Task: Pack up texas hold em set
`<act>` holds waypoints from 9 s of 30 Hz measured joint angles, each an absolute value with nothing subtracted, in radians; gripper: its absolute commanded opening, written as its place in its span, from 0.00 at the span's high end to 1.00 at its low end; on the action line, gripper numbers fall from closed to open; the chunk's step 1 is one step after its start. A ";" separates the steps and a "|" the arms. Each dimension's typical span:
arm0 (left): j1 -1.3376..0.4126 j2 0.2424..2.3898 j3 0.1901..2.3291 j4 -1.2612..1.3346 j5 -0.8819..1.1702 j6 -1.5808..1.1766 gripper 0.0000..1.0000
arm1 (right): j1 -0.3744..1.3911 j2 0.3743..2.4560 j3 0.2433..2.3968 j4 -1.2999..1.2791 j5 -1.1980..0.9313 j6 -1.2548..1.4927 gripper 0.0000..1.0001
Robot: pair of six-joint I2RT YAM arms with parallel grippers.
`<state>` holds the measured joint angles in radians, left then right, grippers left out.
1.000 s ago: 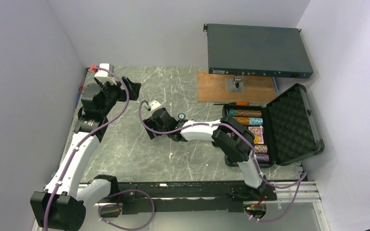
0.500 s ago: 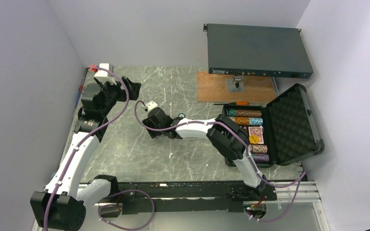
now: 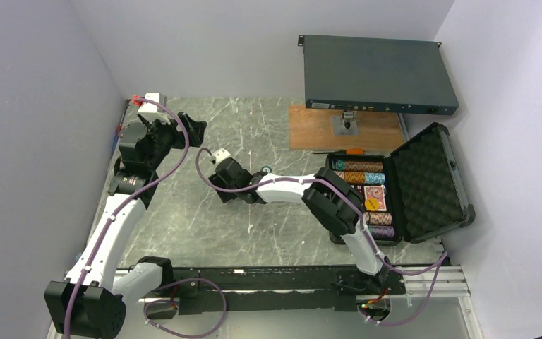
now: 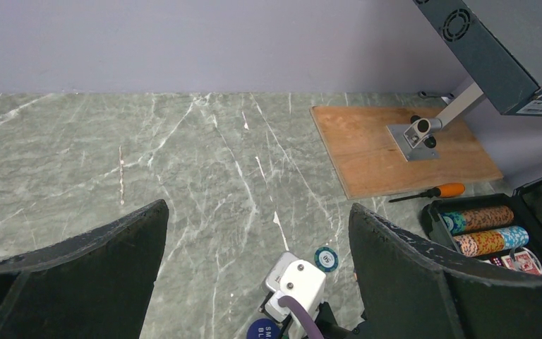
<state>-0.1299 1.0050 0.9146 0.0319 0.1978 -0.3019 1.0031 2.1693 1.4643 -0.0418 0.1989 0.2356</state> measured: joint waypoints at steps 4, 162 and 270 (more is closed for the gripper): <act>-0.128 1.005 0.915 0.032 0.199 -0.302 0.01 | 1.005 2.169 1.464 -0.049 0.212 0.228 0.40; -0.123 1.049 0.915 0.040 0.264 -0.357 0.01 | 0.669 1.844 1.084 -0.104 0.146 0.313 0.17; -0.764 2.141 1.626 -0.662 -0.250 -0.757 0.41 | 0.834 0.857 0.538 -0.298 0.708 0.508 0.00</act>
